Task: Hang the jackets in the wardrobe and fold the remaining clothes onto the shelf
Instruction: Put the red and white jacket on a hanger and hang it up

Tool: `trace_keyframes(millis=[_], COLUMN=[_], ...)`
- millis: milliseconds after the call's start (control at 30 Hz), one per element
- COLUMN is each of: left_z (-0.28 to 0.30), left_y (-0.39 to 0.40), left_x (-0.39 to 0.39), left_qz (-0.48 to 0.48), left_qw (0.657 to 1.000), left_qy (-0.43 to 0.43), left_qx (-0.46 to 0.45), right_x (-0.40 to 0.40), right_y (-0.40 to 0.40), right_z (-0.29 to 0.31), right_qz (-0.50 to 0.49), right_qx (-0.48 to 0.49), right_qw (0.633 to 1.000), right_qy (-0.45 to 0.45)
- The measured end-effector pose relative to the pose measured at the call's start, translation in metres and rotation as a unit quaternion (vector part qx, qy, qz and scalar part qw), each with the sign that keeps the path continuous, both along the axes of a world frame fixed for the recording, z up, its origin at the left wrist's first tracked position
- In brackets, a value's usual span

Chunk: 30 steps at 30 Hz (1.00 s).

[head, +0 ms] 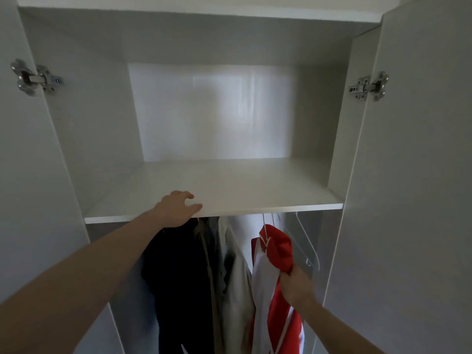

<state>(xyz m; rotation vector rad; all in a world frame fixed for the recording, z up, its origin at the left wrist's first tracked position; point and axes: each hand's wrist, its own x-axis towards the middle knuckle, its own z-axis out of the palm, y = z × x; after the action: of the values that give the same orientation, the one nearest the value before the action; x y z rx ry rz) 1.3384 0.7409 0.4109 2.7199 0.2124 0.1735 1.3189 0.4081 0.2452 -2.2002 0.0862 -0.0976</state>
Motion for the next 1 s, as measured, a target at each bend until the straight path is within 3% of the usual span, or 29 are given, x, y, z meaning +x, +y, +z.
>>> trace_keyframes(millis=[167,300,433,1000], left_z=[-0.013,-0.017,-0.028,-0.029], left_y=[0.002,0.005,0.007,0.013], left_x=[0.026,0.04,0.053,0.072], left_qz=[0.008,0.008,0.031,0.035], left_qw=[0.999,0.992,0.987,0.98], left_qy=[0.041,0.061,0.078,0.142], left_qx=[-0.006,0.109,0.138,0.134], right_x=[0.046,0.079,0.103,0.177], right_y=[0.009,0.022,0.036,0.11], right_z=[-0.006,-0.003,-0.001,0.004], right_qz=[0.012,0.01,0.017,0.097], right_qx=[-0.01,-0.003,-0.016,0.017], right_qw=[1.0,1.0,0.999,0.995], right_qy=[0.018,0.019,0.029,0.011])
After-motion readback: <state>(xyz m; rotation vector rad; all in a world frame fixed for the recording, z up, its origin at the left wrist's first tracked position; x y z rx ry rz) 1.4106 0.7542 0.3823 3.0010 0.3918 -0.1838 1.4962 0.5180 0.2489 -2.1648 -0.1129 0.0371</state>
